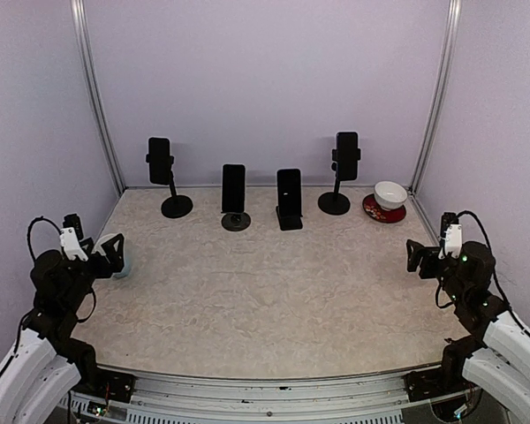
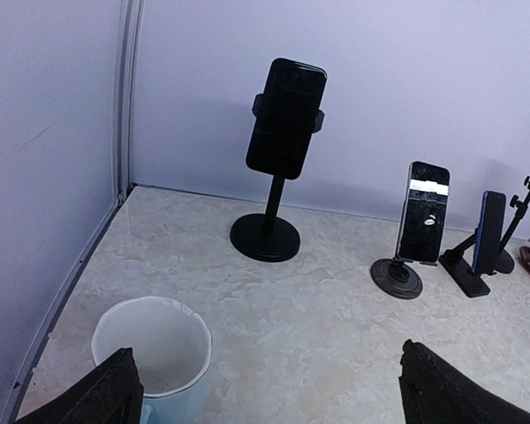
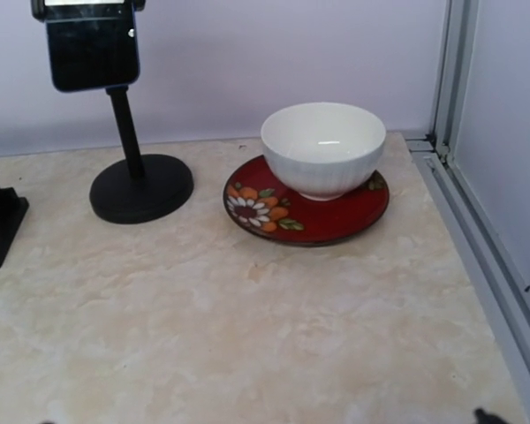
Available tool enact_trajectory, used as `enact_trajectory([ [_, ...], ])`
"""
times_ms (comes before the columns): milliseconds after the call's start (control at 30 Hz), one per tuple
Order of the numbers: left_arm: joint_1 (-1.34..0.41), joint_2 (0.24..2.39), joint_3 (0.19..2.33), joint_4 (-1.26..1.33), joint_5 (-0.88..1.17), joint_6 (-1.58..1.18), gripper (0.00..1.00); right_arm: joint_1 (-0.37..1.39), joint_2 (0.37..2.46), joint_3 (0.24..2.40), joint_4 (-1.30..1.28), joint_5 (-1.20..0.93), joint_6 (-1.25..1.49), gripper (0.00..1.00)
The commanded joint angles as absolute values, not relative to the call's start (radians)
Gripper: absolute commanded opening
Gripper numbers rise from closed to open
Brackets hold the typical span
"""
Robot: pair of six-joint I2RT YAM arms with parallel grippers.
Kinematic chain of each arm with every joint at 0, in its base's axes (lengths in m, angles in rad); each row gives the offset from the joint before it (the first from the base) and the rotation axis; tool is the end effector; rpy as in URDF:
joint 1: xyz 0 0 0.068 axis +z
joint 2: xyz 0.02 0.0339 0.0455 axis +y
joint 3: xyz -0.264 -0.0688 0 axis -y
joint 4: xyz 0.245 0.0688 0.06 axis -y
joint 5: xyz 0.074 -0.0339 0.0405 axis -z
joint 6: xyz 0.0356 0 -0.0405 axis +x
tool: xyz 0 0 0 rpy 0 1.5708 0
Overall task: Place the phone on the phone stand
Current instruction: Reset both arms
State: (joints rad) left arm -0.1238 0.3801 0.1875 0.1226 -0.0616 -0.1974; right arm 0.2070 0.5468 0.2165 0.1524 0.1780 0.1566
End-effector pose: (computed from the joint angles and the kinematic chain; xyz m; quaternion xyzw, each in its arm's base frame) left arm 0.1353 -0.0146 0.2158 -0.0479 0.7298 -0.0868 0.6764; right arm 0.1511 0.0253 0.2088 0.0377 0.7653 0.0485 0.6408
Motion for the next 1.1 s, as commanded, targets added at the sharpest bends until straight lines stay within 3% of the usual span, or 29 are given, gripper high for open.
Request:
enact_trajectory([
  [0, -0.117, 0.341, 0.162, 0.104, -0.034, -0.142, 0.99, 0.201, 0.529, 0.206, 0.128, 0.180, 0.146, 1.00],
  [1067, -0.117, 0.269, 0.124, 0.100, -0.036, -0.114, 0.99, 0.200, 0.361, 0.175, 0.061, 0.194, 0.155, 1.00],
])
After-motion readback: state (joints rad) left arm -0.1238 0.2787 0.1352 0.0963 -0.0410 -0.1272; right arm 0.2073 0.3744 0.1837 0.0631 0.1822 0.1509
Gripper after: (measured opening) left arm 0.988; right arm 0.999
